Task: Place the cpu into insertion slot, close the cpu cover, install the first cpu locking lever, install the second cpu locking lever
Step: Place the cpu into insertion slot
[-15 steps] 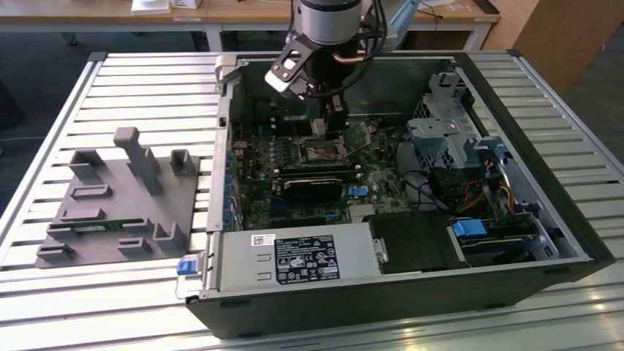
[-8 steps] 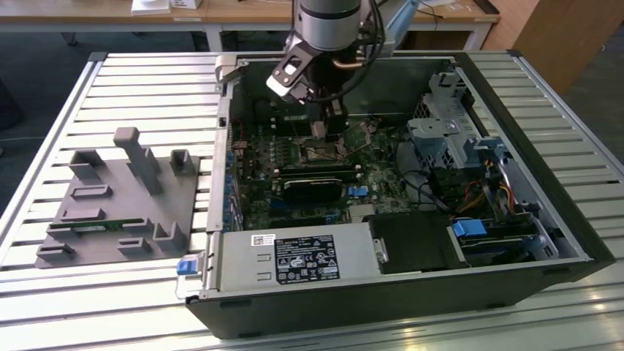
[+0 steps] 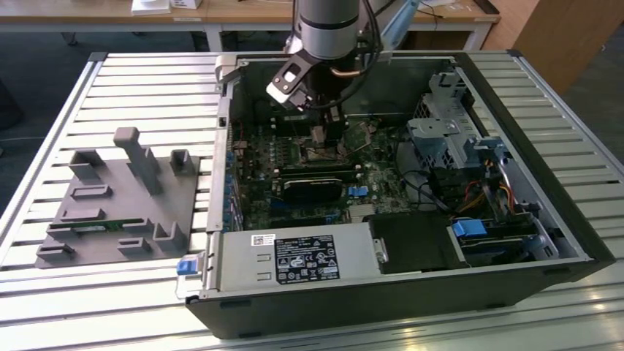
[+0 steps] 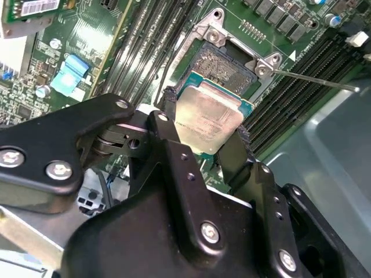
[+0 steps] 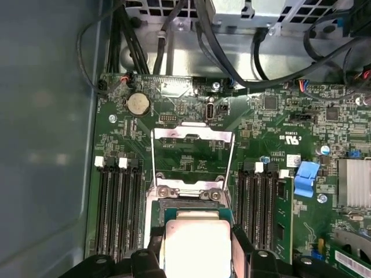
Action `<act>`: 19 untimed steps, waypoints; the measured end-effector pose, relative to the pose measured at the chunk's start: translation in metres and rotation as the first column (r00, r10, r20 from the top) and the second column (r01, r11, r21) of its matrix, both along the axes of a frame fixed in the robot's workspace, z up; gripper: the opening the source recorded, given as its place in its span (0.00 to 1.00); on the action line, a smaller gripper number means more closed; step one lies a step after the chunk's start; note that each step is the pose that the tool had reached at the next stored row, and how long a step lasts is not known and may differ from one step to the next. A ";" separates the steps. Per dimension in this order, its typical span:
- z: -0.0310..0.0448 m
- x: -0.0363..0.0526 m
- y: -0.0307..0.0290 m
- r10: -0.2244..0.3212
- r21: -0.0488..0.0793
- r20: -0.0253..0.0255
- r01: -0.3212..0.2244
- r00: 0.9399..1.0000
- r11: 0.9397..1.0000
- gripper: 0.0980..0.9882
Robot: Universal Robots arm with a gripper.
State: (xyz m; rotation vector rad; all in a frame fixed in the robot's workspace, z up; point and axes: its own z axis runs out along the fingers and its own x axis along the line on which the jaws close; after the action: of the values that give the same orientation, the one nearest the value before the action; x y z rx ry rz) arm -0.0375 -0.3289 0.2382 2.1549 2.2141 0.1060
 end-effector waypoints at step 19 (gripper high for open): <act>-0.0200 -0.0026 0.0001 -0.005 0.000 0.000 0.005 1.000 1.000 0.50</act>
State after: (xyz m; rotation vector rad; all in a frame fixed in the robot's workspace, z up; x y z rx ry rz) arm -0.0401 -0.3287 0.2183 2.1601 2.2087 0.1053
